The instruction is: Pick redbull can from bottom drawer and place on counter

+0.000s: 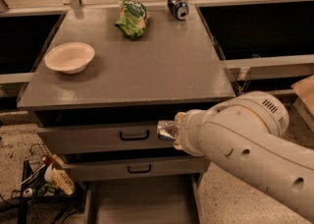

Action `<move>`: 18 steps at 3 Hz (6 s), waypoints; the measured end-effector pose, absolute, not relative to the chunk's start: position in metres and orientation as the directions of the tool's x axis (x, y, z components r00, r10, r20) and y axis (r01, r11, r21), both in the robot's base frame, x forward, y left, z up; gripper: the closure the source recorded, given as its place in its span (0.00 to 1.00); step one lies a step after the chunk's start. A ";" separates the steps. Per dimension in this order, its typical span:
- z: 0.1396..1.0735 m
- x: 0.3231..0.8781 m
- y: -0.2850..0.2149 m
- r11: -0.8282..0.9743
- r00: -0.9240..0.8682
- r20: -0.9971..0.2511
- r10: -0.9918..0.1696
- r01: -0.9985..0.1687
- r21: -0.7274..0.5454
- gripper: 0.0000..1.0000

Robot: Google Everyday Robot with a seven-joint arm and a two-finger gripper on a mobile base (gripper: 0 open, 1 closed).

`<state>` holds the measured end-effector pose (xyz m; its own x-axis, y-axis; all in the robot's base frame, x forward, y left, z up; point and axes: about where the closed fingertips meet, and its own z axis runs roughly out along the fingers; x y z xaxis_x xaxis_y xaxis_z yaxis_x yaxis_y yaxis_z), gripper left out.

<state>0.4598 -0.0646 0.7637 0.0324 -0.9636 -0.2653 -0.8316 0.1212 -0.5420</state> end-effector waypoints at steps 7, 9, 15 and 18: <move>0.861 0.581 -0.056 0.072 0.114 -0.241 -0.964 -0.760 -0.646 1.00; 0.854 0.582 -0.051 0.067 0.131 -0.274 -0.953 -0.790 -0.610 1.00; 0.828 0.623 -0.031 0.057 0.136 -0.331 -0.934 -0.856 -0.513 1.00; 0.828 0.623 -0.031 0.057 0.136 -0.331 -0.934 -0.856 -0.513 0.27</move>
Offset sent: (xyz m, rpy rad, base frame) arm 0.0082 -0.0038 0.0336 -0.0273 -0.0536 0.0020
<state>0.6232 -0.0308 0.8280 0.1363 -0.9337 -0.3310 -0.8565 0.0568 -0.5131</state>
